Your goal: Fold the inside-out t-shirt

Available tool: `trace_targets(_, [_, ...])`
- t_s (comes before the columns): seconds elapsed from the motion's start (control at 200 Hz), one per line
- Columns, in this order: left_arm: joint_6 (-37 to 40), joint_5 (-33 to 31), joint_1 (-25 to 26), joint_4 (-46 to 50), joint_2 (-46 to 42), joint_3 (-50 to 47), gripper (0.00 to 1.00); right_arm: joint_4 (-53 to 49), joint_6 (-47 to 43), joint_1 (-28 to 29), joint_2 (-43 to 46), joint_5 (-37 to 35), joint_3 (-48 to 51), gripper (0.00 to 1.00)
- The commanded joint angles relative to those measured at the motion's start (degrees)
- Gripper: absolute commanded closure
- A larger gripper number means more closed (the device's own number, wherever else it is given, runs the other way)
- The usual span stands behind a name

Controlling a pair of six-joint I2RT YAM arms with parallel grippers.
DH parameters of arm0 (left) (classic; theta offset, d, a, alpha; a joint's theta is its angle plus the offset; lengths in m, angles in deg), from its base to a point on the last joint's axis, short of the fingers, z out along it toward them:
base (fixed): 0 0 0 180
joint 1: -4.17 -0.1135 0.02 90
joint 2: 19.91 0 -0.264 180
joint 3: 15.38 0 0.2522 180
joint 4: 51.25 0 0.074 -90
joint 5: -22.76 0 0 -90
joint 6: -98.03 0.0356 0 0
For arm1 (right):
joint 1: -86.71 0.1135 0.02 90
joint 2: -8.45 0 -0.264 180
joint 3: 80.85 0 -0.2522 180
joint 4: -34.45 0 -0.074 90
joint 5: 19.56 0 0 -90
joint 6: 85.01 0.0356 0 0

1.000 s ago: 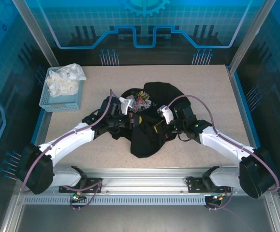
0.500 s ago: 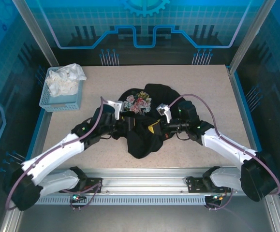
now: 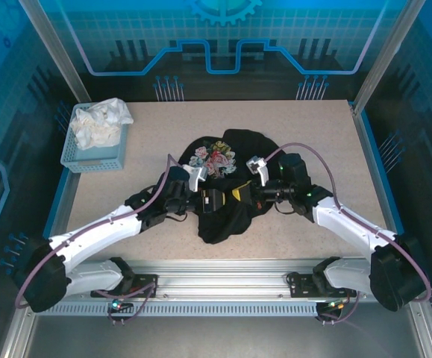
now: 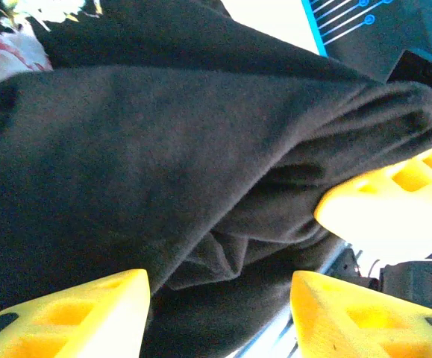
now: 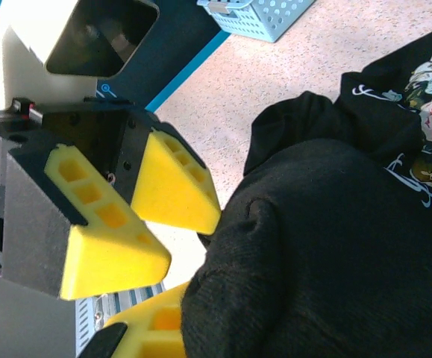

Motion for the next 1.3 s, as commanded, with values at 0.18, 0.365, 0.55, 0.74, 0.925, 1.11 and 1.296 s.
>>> trace_targets(0.18, [-2.97, 2.64, 0.74, -9.17, 4.43, -0.87, 0.43, 2.55, 1.91, -0.92, 1.13, -0.21, 0.61, 1.0])
trace_targets(0.365, [-1.69, 0.41, 0.24, -9.1, 7.62, 0.18, 0.55, 2.55, 2.19, -0.95, 1.88, -0.37, 0.9, 1.0])
trace_targets(0.55, [-2.0, 2.24, -1.62, -13.34, 9.76, 0.09, 0.72, 2.99, 2.06, -1.08, 3.02, -0.21, 2.05, 1.0])
trace_targets(0.74, [2.61, 7.92, -5.93, -18.17, 6.78, -1.57, 1.0, 1.52, 1.74, -1.93, 5.57, -0.78, 3.37, 0.99])
trace_targets(0.925, [13.56, 13.03, -7.46, -21.51, -8.2, -7.65, 1.0, 6.32, 6.59, -3.26, 7.63, -0.78, 5.4, 0.87])
trace_targets(1.11, [19.37, 13.63, -7.47, -23.88, -13.67, -11.2, 1.0, -6.37, 0.66, 0.2, 5.29, -8.67, -0.23, 0.68])
trace_targets(1.296, [23.33, 13.8, -7.47, -20.61, -13.28, -10.52, 1.0, -17.17, -10.87, 6.22, 8.56, -18.3, -4.22, 0.51])
